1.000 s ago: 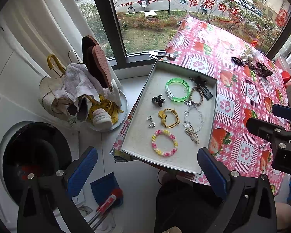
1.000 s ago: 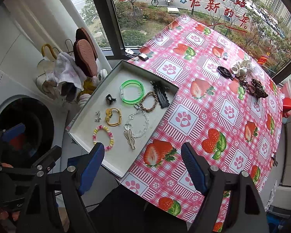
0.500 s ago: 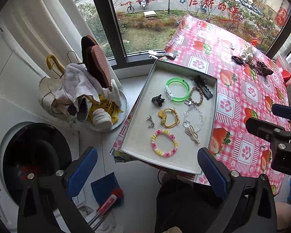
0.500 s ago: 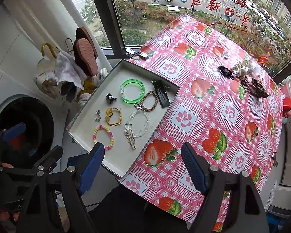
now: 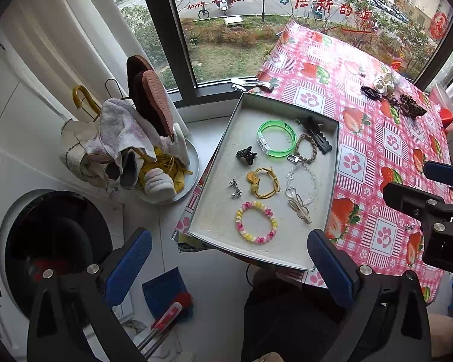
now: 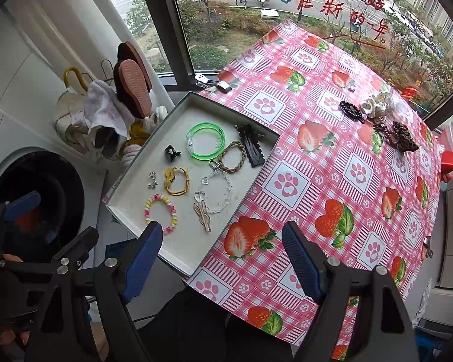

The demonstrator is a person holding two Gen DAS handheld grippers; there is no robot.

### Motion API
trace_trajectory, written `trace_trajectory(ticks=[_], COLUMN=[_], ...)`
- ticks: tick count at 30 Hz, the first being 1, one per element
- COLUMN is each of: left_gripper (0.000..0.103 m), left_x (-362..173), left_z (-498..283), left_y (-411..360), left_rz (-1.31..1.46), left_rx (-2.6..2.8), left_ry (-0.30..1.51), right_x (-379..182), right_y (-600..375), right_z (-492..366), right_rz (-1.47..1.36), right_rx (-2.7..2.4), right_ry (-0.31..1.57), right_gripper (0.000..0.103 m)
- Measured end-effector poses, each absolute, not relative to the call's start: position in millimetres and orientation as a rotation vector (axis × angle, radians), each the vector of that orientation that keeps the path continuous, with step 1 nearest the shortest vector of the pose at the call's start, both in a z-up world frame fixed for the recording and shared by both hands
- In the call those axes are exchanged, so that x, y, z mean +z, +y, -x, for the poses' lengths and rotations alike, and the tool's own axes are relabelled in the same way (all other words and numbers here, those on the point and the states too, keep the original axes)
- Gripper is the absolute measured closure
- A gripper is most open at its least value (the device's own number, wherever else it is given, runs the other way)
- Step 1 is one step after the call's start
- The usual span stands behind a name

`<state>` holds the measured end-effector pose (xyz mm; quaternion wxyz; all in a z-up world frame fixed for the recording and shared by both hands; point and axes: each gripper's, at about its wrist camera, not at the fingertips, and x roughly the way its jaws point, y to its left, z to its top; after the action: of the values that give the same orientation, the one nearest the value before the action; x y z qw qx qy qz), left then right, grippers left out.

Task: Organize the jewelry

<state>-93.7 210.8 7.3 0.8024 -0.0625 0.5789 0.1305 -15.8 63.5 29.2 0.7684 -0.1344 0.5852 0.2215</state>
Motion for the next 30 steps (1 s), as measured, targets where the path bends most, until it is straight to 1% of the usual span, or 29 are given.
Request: trace_trajectory(ticks=[30], left_gripper=[0.0], left_x=[7.7], left_z=[93.8], left_y=[213.3], left_rz=[0.13], left_rx=[0.279], left_ry=[1.242], right_x=[28.8], right_y=[64.8], right_z=[16.7], right_rz=[0.292], right_rx=[0.481], right_ry=[1.272], right_gripper=[0.02])
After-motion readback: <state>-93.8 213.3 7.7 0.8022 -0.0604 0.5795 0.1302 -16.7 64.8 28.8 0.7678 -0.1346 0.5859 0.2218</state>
